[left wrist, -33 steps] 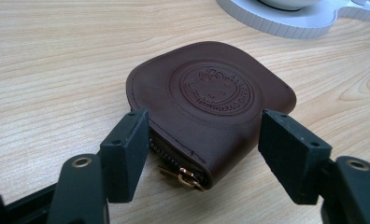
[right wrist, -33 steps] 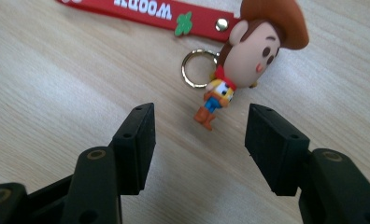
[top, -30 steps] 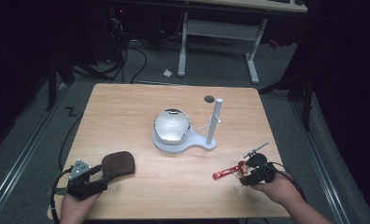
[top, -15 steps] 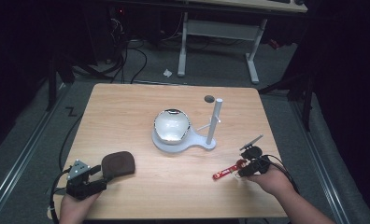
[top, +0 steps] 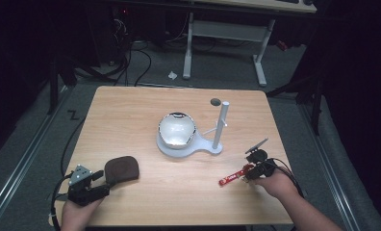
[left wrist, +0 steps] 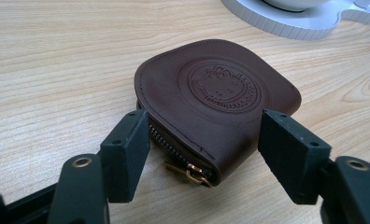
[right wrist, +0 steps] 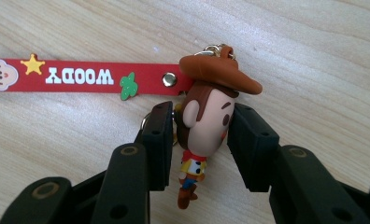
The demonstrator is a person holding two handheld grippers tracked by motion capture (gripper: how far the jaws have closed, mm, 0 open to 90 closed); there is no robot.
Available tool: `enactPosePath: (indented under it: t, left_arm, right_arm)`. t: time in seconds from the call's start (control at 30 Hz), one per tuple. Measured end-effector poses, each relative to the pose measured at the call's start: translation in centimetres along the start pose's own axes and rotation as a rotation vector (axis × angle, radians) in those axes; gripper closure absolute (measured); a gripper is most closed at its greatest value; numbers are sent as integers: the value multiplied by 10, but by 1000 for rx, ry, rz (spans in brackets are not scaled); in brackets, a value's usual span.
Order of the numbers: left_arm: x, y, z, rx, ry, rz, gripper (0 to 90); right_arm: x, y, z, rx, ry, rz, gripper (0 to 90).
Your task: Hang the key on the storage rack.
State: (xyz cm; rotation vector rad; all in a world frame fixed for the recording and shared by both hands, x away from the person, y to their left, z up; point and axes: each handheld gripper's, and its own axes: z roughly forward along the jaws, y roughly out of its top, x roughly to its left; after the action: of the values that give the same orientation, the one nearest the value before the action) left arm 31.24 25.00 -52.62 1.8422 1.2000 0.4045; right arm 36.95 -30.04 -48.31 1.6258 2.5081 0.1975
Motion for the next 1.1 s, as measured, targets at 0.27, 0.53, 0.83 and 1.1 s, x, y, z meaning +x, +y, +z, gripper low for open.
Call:
enactPosePath:
  t: [0.27, 0.53, 0.83, 1.1]
  left_arm:
    - [0, 0, 0, 0, 1, -4, 346]
    - [0, -1, 1, 3, 0, -5, 346]
    - [2, -1, 0, -1, -1, -13, 346]
    - [2, -2, 1, -2, -3, -19, 346]
  right_arm:
    - [-2, -1, -3, -3, 25, -7, 664]
    - [-1, -8, -15, -14, 68, -37, 668]
    - [0, -14, -31, -29, 91, -72, 668]
    - [0, -20, -49, -48, 104, -68, 669]
